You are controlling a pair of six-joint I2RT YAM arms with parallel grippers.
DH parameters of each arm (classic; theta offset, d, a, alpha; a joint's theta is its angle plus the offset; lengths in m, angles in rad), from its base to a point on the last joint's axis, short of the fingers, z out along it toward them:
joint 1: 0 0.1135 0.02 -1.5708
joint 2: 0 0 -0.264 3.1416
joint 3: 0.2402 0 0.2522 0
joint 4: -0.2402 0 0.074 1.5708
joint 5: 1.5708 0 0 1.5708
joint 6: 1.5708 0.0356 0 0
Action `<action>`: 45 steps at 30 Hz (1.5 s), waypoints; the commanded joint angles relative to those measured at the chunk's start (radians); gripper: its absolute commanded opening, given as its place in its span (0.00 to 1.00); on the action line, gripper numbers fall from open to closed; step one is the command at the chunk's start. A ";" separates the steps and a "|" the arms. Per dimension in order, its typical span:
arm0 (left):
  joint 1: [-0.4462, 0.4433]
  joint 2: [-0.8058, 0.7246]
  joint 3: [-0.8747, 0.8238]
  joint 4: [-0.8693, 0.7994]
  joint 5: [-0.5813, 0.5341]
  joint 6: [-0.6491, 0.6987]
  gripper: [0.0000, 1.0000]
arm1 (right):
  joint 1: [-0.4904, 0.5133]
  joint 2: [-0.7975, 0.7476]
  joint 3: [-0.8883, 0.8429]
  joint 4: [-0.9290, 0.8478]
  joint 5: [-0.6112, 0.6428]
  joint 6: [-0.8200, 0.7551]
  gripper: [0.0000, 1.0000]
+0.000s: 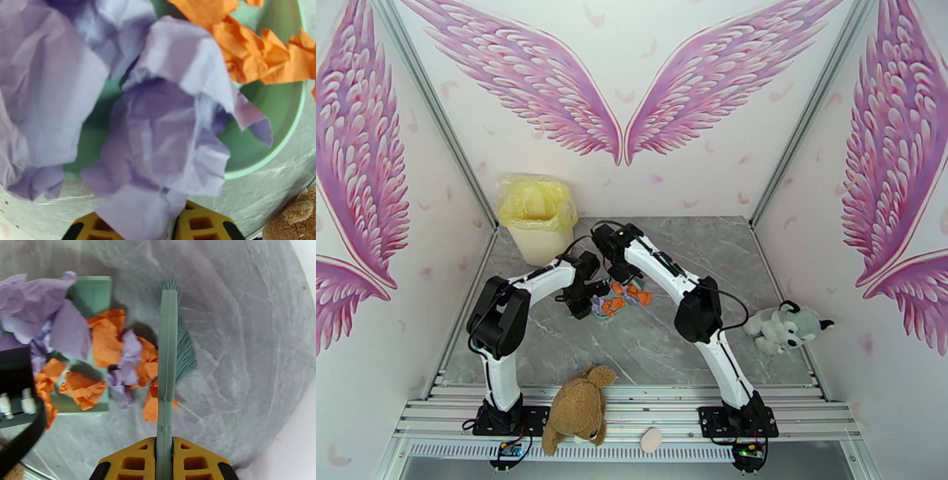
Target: Sweep away the paper scraps from the table
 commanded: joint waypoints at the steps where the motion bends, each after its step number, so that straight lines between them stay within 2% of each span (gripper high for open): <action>1: -0.001 0.036 0.020 0.015 0.042 0.009 0.00 | 0.023 -0.055 -0.056 0.022 -0.168 0.074 0.00; 8: -0.007 0.035 0.019 0.027 0.058 0.003 0.00 | 0.022 -0.130 -0.124 0.097 -0.312 0.161 0.00; 20: -0.026 0.016 -0.014 0.079 0.097 -0.024 0.00 | -0.013 -0.230 -0.136 0.079 -0.342 0.228 0.00; 36: -0.056 -0.044 -0.040 0.195 0.146 -0.047 0.00 | -0.125 -0.410 -0.191 0.034 -0.267 0.214 0.00; 45: -0.060 -0.070 0.003 0.187 0.140 -0.050 0.00 | -0.172 -0.495 -0.236 0.026 -0.228 0.200 0.00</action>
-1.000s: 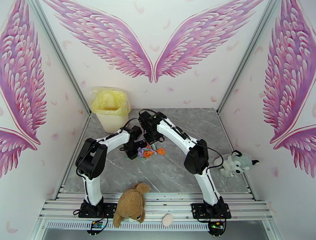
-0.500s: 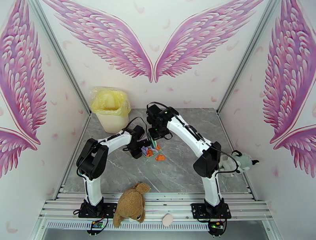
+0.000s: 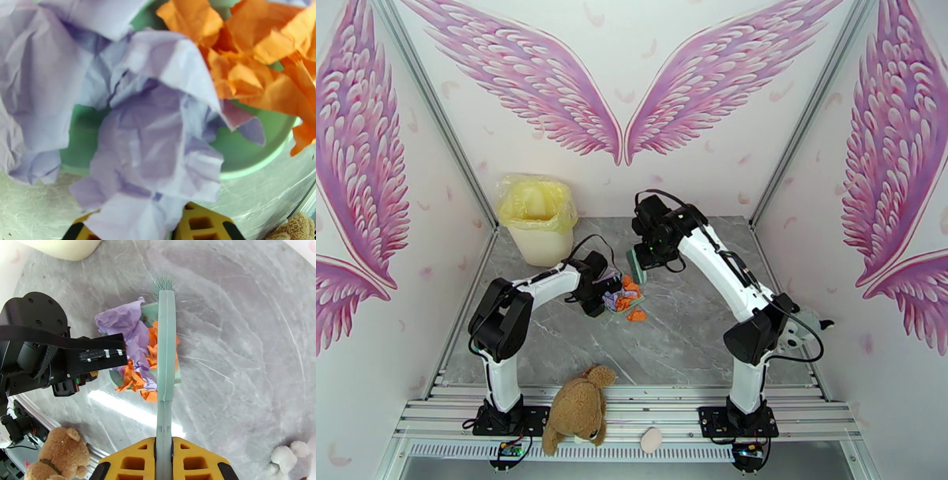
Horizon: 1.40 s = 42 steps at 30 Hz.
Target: Sweep away the paper scraps from the table
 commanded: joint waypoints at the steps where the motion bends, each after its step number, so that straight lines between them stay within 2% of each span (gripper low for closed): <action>1: -0.005 -0.059 0.034 0.002 0.011 -0.005 0.00 | -0.019 -0.059 -0.014 -0.015 0.042 -0.017 0.00; 12: -0.006 -0.174 0.080 -0.072 -0.037 0.001 0.00 | -0.117 -0.178 -0.139 0.025 0.047 -0.039 0.00; 20: 0.024 -0.209 0.231 -0.268 -0.062 0.012 0.00 | -0.212 -0.279 -0.342 0.100 0.015 -0.058 0.00; 28: 0.114 -0.183 0.492 -0.473 -0.095 0.036 0.00 | -0.237 -0.337 -0.483 0.156 -0.024 -0.076 0.00; 36: 0.213 -0.091 0.833 -0.692 -0.138 0.057 0.00 | -0.244 -0.357 -0.556 0.194 -0.070 -0.097 0.00; 42: 0.296 -0.115 0.879 -0.687 -0.143 0.053 0.00 | -0.245 -0.373 -0.612 0.226 -0.111 -0.101 0.00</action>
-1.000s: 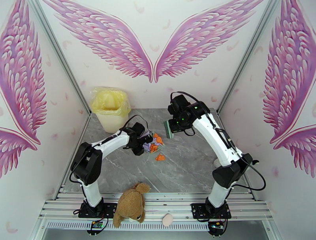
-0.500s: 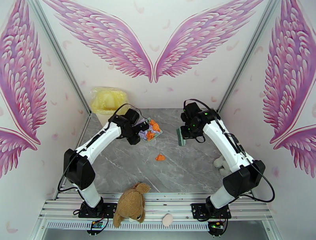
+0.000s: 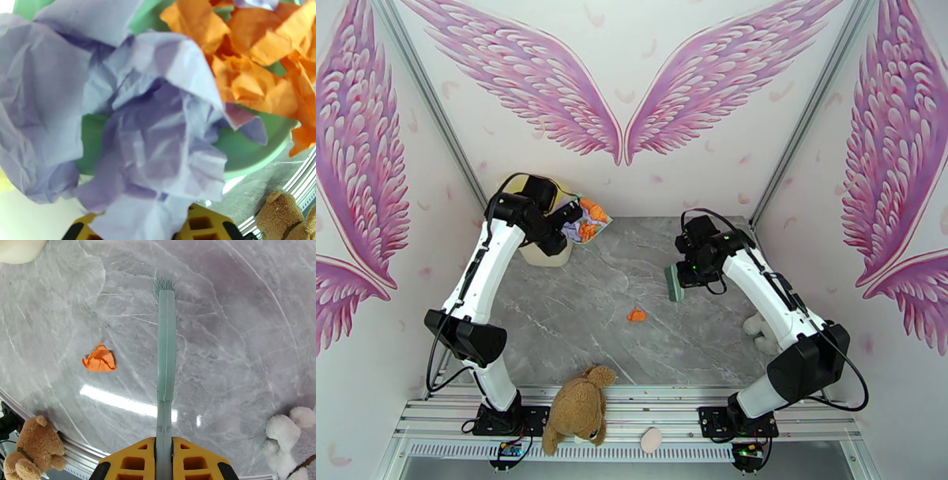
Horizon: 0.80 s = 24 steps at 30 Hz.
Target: Sweep away the paper scraps from the table
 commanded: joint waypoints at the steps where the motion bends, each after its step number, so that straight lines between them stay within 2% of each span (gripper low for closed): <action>1: 0.053 -0.011 0.024 -0.044 0.000 0.008 0.00 | -0.006 -0.037 -0.036 0.047 -0.051 -0.014 0.00; 4: 0.109 -0.024 0.025 -0.034 0.005 0.006 0.00 | -0.006 -0.045 -0.066 0.061 -0.071 -0.014 0.00; 15: 0.244 0.040 0.137 0.040 -0.130 0.013 0.00 | -0.006 -0.073 -0.132 0.099 -0.126 -0.013 0.00; 24: 0.248 0.131 0.218 0.165 -0.460 0.055 0.00 | -0.001 -0.089 -0.163 0.122 -0.150 -0.006 0.00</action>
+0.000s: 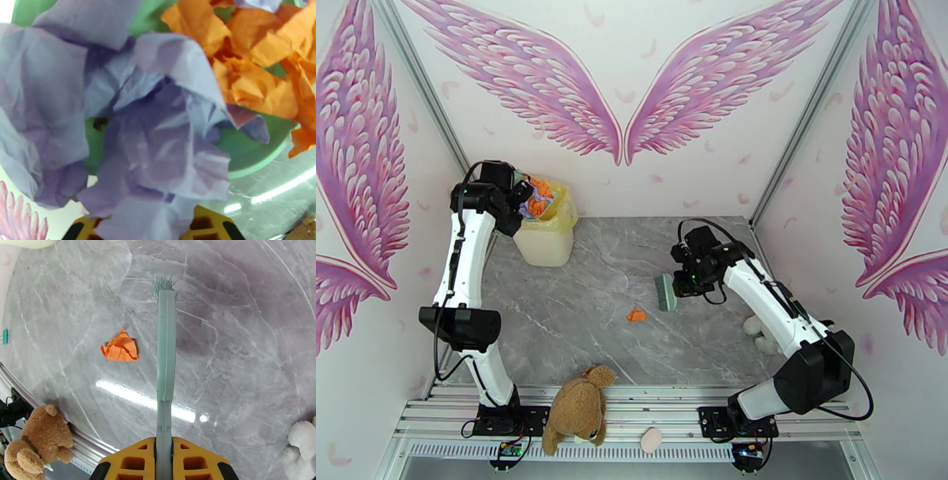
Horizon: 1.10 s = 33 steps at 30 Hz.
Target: Sweep away the paper scraps from the table
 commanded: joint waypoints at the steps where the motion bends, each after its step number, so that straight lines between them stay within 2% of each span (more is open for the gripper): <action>1: 0.001 0.024 0.051 0.101 -0.179 0.039 0.00 | -0.002 -0.031 -0.023 0.034 -0.032 0.001 0.00; 5: -0.001 0.046 0.059 0.153 -0.265 0.081 0.00 | 0.000 -0.052 -0.043 0.051 -0.045 0.015 0.00; 9: -0.062 0.050 -0.037 0.311 -0.485 0.246 0.00 | 0.000 -0.068 -0.070 0.065 -0.061 0.018 0.00; 12: -0.095 0.062 -0.095 0.444 -0.571 0.372 0.00 | 0.001 -0.081 -0.075 0.068 -0.066 0.018 0.00; 18: -0.126 0.079 -0.196 0.632 -0.651 0.566 0.00 | 0.001 -0.111 -0.079 0.073 -0.070 0.021 0.00; 24: -0.110 0.058 -0.307 0.811 -0.695 0.714 0.00 | 0.001 -0.135 -0.099 0.078 -0.086 0.024 0.00; 29: -0.120 0.037 -0.358 0.902 -0.706 0.786 0.00 | 0.002 -0.134 -0.098 0.083 -0.091 0.027 0.00; 33: -0.114 0.023 -0.366 0.901 -0.700 0.785 0.00 | 0.001 -0.135 -0.095 0.083 -0.093 0.029 0.00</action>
